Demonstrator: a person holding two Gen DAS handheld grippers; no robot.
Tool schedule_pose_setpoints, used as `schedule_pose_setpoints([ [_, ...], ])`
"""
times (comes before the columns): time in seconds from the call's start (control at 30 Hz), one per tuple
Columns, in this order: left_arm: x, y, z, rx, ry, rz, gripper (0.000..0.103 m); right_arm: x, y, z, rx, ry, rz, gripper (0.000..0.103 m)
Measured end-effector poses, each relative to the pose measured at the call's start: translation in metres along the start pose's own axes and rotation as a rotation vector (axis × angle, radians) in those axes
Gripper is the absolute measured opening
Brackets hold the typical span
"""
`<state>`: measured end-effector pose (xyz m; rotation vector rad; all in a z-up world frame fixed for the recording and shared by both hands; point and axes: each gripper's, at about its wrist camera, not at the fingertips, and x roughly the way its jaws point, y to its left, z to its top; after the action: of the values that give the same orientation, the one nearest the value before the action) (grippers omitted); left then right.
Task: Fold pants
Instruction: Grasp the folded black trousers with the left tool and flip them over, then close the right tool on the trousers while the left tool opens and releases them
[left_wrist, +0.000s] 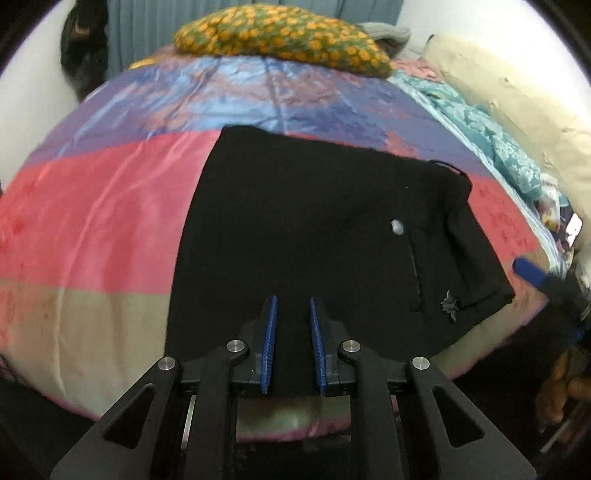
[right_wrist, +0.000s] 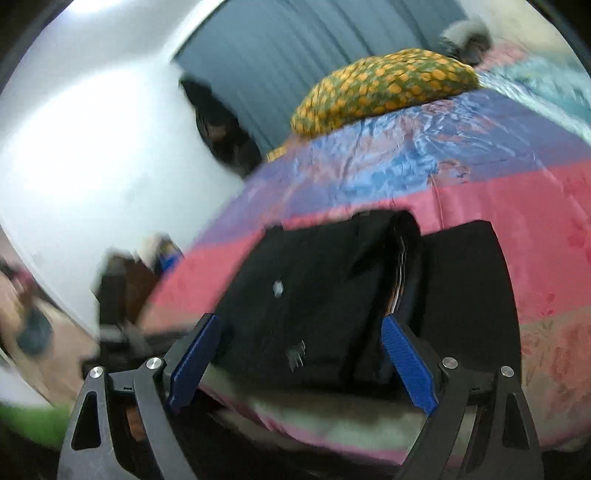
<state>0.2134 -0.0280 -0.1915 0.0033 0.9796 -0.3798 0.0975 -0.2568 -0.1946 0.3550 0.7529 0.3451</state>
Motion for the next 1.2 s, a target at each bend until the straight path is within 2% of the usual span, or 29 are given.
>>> schedule_pose_setpoints([
  [0.07, 0.0, 0.01, 0.003, -0.031, 0.007, -0.033, 0.017, 0.001, 0.001, -0.005, -0.027, 0.016, -0.091, 0.09],
  [0.1, 0.0, 0.01, 0.005, -0.045, 0.006, -0.049, 0.02, 0.0, -0.002, -0.006, -0.018, 0.017, -0.085, 0.09],
  [0.2, -0.001, 0.005, 0.001, -0.062, -0.013, -0.086, 0.02, -0.004, -0.014, -0.008, 0.028, 0.014, 0.012, 0.089],
  [0.27, 0.002, 0.005, 0.003, -0.058, -0.024, -0.092, 0.02, -0.002, -0.011, -0.007, 0.001, 0.018, 0.031, 0.088],
  [0.37, 0.007, -0.005, 0.0, -0.067, -0.032, -0.092, 0.02, 0.013, -0.014, -0.007, -0.001, 0.082, 0.023, 0.086],
  [0.47, 0.005, -0.003, -0.004, -0.07, -0.036, -0.097, 0.021, 0.025, -0.019, -0.004, 0.017, 0.13, 0.071, 0.083],
  [0.53, 0.001, -0.004, -0.007, -0.069, -0.038, -0.102, 0.021, 0.028, -0.016, -0.001, -0.007, 0.151, 0.1, 0.082],
  [0.63, 0.002, -0.002, -0.008, -0.08, -0.04, -0.113, 0.021, 0.036, -0.017, 0.002, -0.055, 0.206, 0.086, 0.079],
  [0.77, 0.002, -0.002, -0.009, -0.087, -0.044, -0.115, 0.021, 0.051, -0.038, 0.008, -0.024, 0.31, 0.122, 0.063],
  [0.83, 0.002, -0.004, -0.009, -0.08, -0.047, -0.114, 0.022, 0.056, -0.041, 0.013, -0.038, 0.362, 0.114, 0.056],
  [0.93, 0.002, -0.005, -0.011, -0.07, -0.054, -0.117, 0.028, 0.067, -0.043, 0.018, -0.014, 0.434, 0.17, 0.058],
  [1.0, 0.0, -0.006, -0.01, -0.062, -0.056, -0.119, 0.03, 0.072, -0.047, 0.02, 0.03, 0.446, 0.189, 0.038],
  [1.07, -0.006, -0.004, -0.006, -0.077, -0.049, -0.124, 0.03, 0.071, -0.048, 0.022, 0.062, 0.435, 0.169, 0.024],
  [1.1, -0.014, 0.0, -0.004, -0.101, -0.067, -0.126, 0.03, 0.066, -0.043, 0.025, 0.044, 0.413, 0.144, 0.02],
  [1.13, -0.028, 0.009, -0.002, -0.14, -0.125, -0.131, 0.032, 0.058, -0.036, 0.031, 0.02, 0.387, 0.119, 0.018],
  [1.2, -0.052, 0.024, -0.002, -0.197, -0.23, -0.117, 0.059, 0.037, -0.023, 0.051, -0.004, 0.31, 0.105, 0.017],
])
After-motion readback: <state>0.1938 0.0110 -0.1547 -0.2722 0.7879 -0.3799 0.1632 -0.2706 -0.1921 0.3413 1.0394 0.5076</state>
